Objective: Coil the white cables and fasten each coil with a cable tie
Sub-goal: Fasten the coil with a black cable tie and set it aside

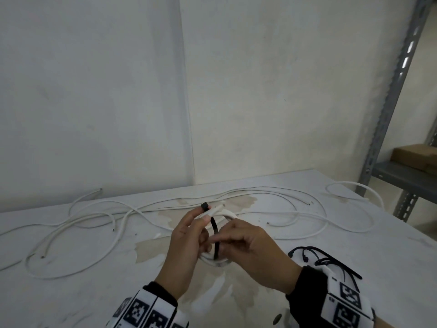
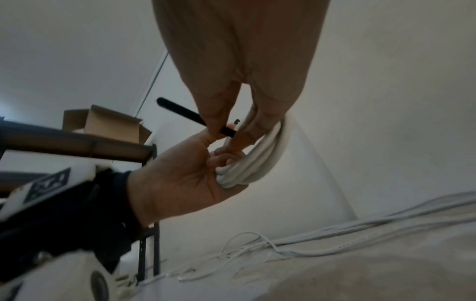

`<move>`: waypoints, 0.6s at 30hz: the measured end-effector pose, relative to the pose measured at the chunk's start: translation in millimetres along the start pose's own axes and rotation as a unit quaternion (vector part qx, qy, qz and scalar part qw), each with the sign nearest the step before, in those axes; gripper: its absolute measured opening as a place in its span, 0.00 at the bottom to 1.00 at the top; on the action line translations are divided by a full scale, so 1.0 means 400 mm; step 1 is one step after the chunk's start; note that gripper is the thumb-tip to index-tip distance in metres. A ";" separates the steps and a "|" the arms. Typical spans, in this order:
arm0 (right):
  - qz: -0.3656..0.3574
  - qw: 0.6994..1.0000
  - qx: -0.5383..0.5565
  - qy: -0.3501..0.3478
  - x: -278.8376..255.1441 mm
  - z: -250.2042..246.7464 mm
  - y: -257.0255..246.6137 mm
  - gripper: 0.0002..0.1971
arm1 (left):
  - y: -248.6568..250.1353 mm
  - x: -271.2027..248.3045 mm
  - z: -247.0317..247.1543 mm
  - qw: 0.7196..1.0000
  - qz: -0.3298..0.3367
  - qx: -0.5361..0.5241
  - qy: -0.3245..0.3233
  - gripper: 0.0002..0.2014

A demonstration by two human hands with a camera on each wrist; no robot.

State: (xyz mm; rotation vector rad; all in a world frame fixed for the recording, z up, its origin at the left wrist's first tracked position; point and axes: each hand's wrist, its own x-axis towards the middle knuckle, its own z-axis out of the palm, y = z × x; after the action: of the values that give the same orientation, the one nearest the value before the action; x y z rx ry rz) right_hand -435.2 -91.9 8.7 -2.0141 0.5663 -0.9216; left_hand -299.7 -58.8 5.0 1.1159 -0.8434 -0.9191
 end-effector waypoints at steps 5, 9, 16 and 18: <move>-0.020 0.998 0.037 0.042 0.007 -0.006 0.000 0.06 | -0.004 -0.001 0.001 1.000 -0.008 -0.018 -0.006 0.11; 0.012 0.992 0.105 0.070 0.015 -0.010 -0.012 0.07 | -0.007 -0.016 0.009 1.000 -0.015 -0.007 -0.018 0.11; 0.096 0.988 0.089 0.085 0.020 -0.010 -0.019 0.11 | -0.005 -0.022 0.015 0.999 -0.032 -0.010 -0.026 0.10; 0.122 0.985 0.078 0.092 0.021 -0.012 -0.024 0.14 | -0.007 -0.023 0.016 0.999 -0.035 -0.008 -0.026 0.10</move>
State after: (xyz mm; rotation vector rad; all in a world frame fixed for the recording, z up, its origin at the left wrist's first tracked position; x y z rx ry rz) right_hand -433.1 -94.8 21.8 -1.6875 0.7992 -0.9741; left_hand -309.4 -53.2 3.0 1.1177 -0.8420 -1.0158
